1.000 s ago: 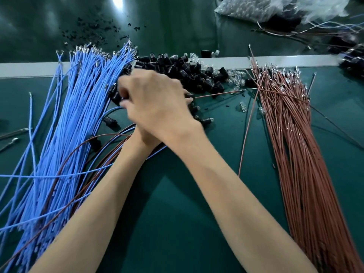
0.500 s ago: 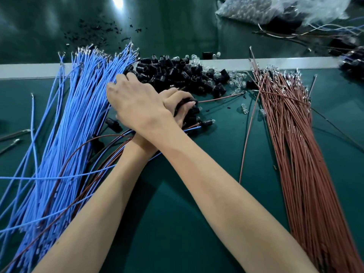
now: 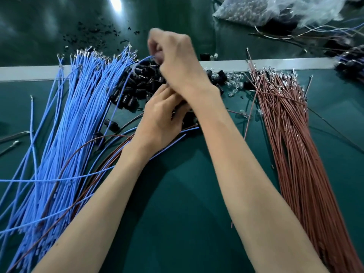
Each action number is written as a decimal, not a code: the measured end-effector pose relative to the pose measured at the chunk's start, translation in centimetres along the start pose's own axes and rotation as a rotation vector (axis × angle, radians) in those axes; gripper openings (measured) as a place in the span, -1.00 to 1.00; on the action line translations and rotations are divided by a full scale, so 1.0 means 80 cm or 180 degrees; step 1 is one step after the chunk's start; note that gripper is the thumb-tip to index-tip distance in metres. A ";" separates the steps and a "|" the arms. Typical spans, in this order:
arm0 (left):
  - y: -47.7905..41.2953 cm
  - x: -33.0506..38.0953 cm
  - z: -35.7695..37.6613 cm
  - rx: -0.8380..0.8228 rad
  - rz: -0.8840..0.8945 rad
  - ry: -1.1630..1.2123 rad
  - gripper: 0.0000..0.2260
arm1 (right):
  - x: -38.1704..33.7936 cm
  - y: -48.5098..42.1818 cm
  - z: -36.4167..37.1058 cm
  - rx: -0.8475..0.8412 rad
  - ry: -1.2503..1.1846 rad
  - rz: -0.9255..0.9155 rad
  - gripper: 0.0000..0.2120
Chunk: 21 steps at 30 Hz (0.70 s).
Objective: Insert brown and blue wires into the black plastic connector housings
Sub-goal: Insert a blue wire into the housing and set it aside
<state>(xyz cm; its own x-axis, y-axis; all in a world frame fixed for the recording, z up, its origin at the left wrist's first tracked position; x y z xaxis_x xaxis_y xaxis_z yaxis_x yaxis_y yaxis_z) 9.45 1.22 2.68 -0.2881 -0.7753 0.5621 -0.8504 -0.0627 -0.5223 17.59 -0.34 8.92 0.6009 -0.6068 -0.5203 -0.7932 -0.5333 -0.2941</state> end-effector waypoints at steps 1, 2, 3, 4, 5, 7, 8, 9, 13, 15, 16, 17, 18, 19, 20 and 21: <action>-0.001 0.008 -0.005 0.0246 0.0262 0.0079 -0.84 | 0.015 -0.001 -0.007 0.0076 -0.0063 0.0111 -0.74; -0.003 0.015 -0.012 0.0323 0.0312 0.0202 -0.85 | 0.030 0.001 -0.012 0.0134 -0.0164 0.0243 -0.76; -0.003 0.017 -0.014 0.0364 0.0296 0.0325 -0.86 | 0.042 0.004 -0.015 0.0189 -0.0292 0.0368 -0.78; -0.004 0.015 -0.015 0.0404 0.0258 0.0408 -0.85 | 0.054 0.007 -0.016 0.0233 -0.0411 0.0512 -0.80; -0.003 0.013 -0.018 0.0452 0.0168 0.0516 -0.86 | 0.066 0.011 -0.016 0.0286 -0.0497 0.0656 -0.81; -0.001 0.007 -0.021 0.0486 -0.0038 0.0662 -0.86 | 0.090 0.019 -0.016 0.0371 -0.0664 0.0963 -0.83; -0.001 0.004 -0.021 0.0497 -0.0125 0.0744 -0.86 | 0.100 0.022 -0.016 0.0367 -0.0746 0.1100 -0.82; -0.001 0.002 -0.021 0.0512 -0.0207 0.0829 -0.86 | 0.109 0.026 -0.016 0.0348 -0.0813 0.1213 -0.81; 0.002 -0.006 -0.025 0.0719 -0.0543 0.1206 -0.88 | 0.135 0.038 -0.012 0.0221 -0.1124 0.1596 -0.72; 0.003 -0.009 -0.033 0.1001 -0.0704 0.1397 -0.86 | 0.143 0.042 -0.016 0.0256 -0.1307 0.1729 -0.70; 0.004 -0.013 -0.036 0.1126 -0.0805 0.1488 -0.87 | 0.145 0.043 -0.018 0.0290 -0.1380 0.1771 -0.71; 0.006 -0.017 -0.039 0.1232 -0.0912 0.1585 -0.88 | 0.148 0.045 -0.021 0.0325 -0.1411 0.1792 -0.71; 0.006 -0.022 -0.041 0.1323 -0.1040 0.1675 -0.89 | 0.149 0.047 -0.023 0.0352 -0.1412 0.1801 -0.71; 0.007 -0.028 -0.043 0.1401 -0.1170 0.1763 -0.89 | 0.151 0.049 -0.025 0.0373 -0.1407 0.1809 -0.71; 0.008 -0.034 -0.045 0.1471 -0.1300 0.1838 -0.89 | 0.153 0.051 -0.026 0.0391 -0.1407 0.1824 -0.72; 0.008 -0.039 -0.047 0.1534 -0.1421 0.1900 -0.88 | 0.155 0.052 -0.027 0.0407 -0.1407 0.1844 -0.72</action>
<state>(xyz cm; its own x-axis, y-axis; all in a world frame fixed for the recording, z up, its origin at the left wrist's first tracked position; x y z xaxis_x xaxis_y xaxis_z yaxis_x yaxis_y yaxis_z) 8.15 5.96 2.97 -0.2698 -0.1665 0.9484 -0.6995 -0.6430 -0.3118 21.91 -11.36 2.98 0.0077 -0.4617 -0.8870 -0.9927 -0.1103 0.0488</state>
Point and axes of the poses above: each hand's wrist, its own y-axis away from the middle knuckle, its own z-axis out of the palm, x = y × z, the point moved 7 cm from there along -y, towards the middle knuckle, and after that the axes turned 6 degrees about z, right-handed, at the moved point
